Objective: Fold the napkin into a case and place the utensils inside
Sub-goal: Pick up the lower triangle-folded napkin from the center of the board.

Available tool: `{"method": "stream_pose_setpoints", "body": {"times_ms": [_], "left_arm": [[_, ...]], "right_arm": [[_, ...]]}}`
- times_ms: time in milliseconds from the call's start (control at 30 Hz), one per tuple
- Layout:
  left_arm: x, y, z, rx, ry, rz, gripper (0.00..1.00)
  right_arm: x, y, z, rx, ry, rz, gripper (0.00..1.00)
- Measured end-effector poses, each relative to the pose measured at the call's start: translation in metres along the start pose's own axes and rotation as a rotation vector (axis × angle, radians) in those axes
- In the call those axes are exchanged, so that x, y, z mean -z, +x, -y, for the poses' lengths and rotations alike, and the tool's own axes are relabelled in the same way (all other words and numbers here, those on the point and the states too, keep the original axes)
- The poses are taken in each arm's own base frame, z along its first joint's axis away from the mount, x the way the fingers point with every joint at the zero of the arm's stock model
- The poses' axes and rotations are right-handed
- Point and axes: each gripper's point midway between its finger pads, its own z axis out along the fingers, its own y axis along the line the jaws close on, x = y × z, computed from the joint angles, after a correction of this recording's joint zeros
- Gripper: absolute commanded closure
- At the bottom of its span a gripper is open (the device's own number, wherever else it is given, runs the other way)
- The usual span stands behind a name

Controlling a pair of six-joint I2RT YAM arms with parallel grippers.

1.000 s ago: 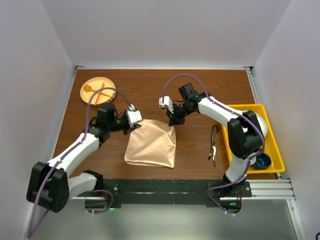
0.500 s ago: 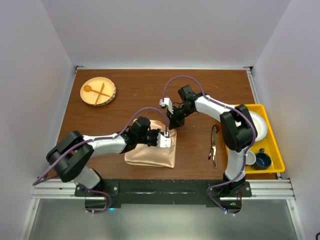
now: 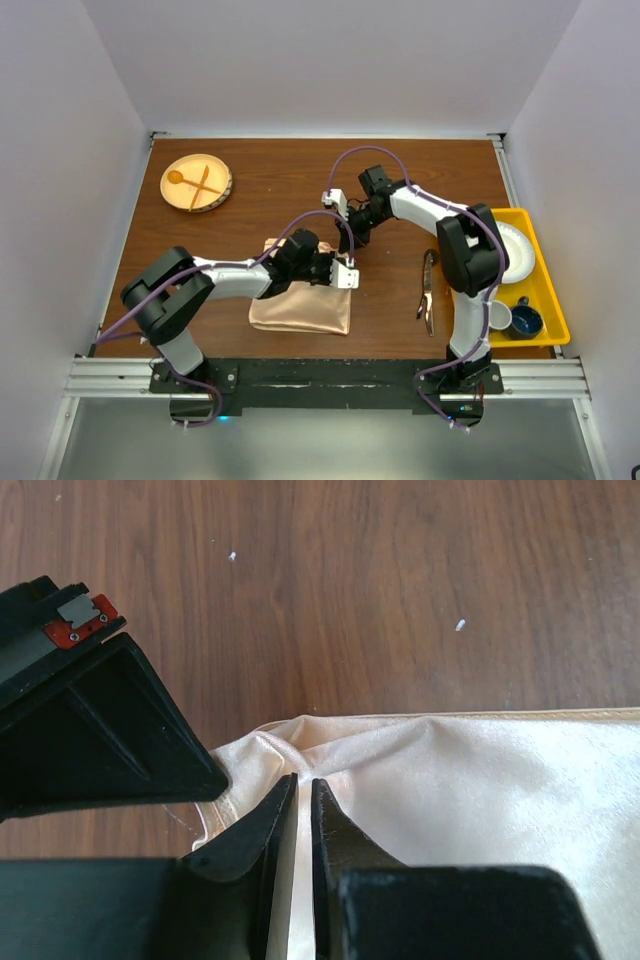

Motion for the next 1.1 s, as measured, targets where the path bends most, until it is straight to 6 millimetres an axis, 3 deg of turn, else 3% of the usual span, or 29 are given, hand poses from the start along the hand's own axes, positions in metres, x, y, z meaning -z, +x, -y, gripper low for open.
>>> {"method": "stream_pose_setpoints", "body": {"times_ms": [433,833,1100], "left_arm": [[-0.022,0.008,-0.003,0.035,0.008,-0.022,0.87],[-0.037,0.020,0.002,0.022,0.049,-0.057,0.98],[-0.048,0.019,-0.006,-0.036,0.064,-0.074,1.00]], "right_arm": [[0.004,0.004,0.008,-0.047,0.015,0.006,1.00],[0.000,0.005,0.014,-0.105,0.019,0.010,1.00],[0.000,0.003,0.013,-0.119,0.012,0.015,1.00]]}}
